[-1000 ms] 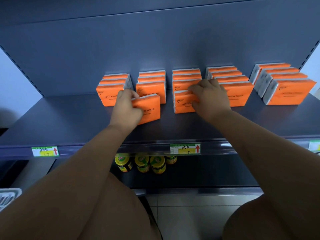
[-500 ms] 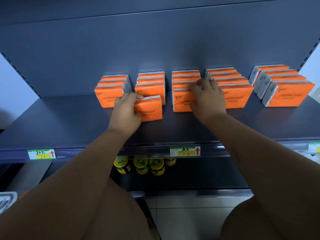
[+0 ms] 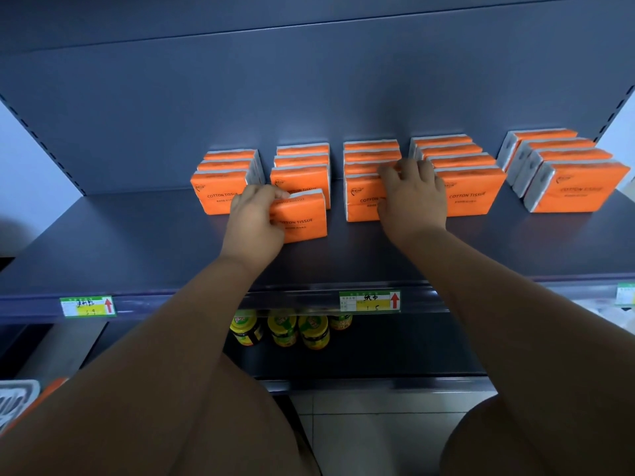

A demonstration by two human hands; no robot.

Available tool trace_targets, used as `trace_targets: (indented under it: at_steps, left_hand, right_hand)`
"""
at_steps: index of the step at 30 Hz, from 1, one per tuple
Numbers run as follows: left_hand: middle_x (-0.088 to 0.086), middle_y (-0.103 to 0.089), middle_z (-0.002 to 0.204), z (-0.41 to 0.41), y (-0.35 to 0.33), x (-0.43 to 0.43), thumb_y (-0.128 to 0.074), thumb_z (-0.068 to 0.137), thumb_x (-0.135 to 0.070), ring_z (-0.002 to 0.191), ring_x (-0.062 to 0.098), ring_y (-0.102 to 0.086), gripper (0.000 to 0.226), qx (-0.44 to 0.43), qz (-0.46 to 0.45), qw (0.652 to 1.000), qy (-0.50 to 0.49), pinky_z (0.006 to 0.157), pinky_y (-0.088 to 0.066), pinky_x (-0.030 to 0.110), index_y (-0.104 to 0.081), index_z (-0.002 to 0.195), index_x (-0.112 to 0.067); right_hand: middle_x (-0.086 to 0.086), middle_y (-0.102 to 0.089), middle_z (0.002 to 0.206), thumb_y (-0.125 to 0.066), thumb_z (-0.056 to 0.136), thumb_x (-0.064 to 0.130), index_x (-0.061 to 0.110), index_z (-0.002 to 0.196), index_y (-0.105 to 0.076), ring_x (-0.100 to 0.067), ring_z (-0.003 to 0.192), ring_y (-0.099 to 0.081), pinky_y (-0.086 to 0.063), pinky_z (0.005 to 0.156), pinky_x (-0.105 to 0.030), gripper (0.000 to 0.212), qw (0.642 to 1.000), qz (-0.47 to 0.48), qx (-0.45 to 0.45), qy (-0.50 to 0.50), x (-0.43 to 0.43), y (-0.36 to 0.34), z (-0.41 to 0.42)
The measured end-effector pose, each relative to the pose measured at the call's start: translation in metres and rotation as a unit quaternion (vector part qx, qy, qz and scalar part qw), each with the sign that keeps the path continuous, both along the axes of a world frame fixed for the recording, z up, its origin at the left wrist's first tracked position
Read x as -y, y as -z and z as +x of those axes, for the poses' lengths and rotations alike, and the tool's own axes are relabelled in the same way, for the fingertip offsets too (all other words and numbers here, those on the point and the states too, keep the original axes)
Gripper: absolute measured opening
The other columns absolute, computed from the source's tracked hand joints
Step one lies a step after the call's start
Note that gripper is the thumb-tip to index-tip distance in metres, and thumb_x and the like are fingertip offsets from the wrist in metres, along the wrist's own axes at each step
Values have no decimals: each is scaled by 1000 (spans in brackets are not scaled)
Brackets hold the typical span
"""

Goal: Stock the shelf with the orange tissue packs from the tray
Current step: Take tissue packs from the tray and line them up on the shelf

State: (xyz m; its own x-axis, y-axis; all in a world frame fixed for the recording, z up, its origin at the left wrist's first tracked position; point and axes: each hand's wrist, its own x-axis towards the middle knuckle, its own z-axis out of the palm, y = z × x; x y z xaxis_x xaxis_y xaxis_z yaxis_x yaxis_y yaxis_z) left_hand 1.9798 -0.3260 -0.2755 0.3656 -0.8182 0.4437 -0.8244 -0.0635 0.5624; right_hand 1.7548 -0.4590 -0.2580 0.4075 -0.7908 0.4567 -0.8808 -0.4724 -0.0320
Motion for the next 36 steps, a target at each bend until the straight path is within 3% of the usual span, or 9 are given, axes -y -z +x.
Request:
trace_targets:
  at_steps: [3, 6, 9, 12, 16, 19, 26, 32, 36]
  left_hand:
    - [-5, -53, 127, 1, -2, -2, -58, 78, 13, 125, 28, -51, 60, -12, -10, 1000, 7, 108, -46, 44, -68, 127, -20]
    - [1, -51, 138, -1, -5, -4, -54, 80, 13, 111, 23, -57, 66, -26, -17, 999, -21, 96, -50, 33, -61, 138, -19]
    - [1, -51, 138, -1, -6, -3, -54, 85, 10, 108, 21, -59, 57, -42, -20, 998, -47, 96, -53, 36, -61, 135, -17]
    - [-2, -54, 125, 0, -5, -2, -55, 87, 8, 105, 19, -59, 46, -54, -22, 996, -61, 95, -55, 40, -65, 125, -15]
    - [-10, -61, 95, -3, -9, 0, -58, 93, -2, 92, 20, -64, 32, -157, -30, 980, -116, 75, -55, 34, -57, 120, -20]
    - [-4, -67, 96, 2, -10, 2, -65, 93, -10, 92, 19, -64, 16, -213, -16, 963, -165, 65, -45, 21, -65, 109, -11]
    - [-1, -69, 93, 3, -8, 3, -67, 95, -14, 86, 14, -66, 12, -303, -7, 943, -140, 72, -50, 27, -68, 106, -10]
    - [6, -71, 106, -4, -11, 4, -61, 96, -8, 99, 20, -66, 16, -301, 0, 948, -100, 81, -51, 25, -66, 111, -8]
    - [6, -69, 106, -4, -14, 5, -65, 96, -14, 100, 23, -65, 20, -369, -4, 925, -87, 98, -54, 41, -65, 116, -11]
  right_hand:
    - [-15, -50, 142, -66, 83, 12, 16, 142, -47, -40, 137, -40, -33, 118, -56, 63, 1000, 5, 12, -6, -4, -1, 3]
    - [-15, -50, 144, -67, 77, 8, 16, 146, -45, -41, 136, -40, -31, 115, -55, 73, 999, -27, 2, -36, -12, -3, 7]
    - [-15, -61, 125, -66, 76, 7, 11, 129, -61, -40, 113, -55, -50, 91, -51, 53, 990, -71, 20, -118, -22, -7, 16]
    - [-8, -64, 110, -58, 88, 10, 12, 116, -67, -30, 87, -63, -53, 66, -38, 30, 975, 28, 125, -182, -44, -10, 34]
    - [-4, -65, 109, -57, 92, 17, 16, 126, -64, -25, 93, -64, -57, 73, -40, 35, 953, 160, 206, -156, -63, -7, 55]
    - [-1, -66, 96, -57, 89, 22, 17, 119, -60, -23, 84, -64, -58, 70, -42, 30, 931, 225, 251, -139, -70, -4, 65]
    - [-3, -64, 91, -51, 76, 29, 17, 99, -57, -23, 76, -64, -49, 58, -36, 26, 875, 319, 348, -108, -74, -2, 76]
    - [-1, -66, 97, -57, 77, 26, 26, 111, -58, -19, 81, -65, -42, 60, -28, 35, 816, 376, 424, -110, -80, -3, 76]
    - [1, -67, 95, -63, 82, 20, 29, 113, -57, -15, 75, -65, -44, 58, -28, 33, 782, 404, 461, -113, -82, -5, 79]
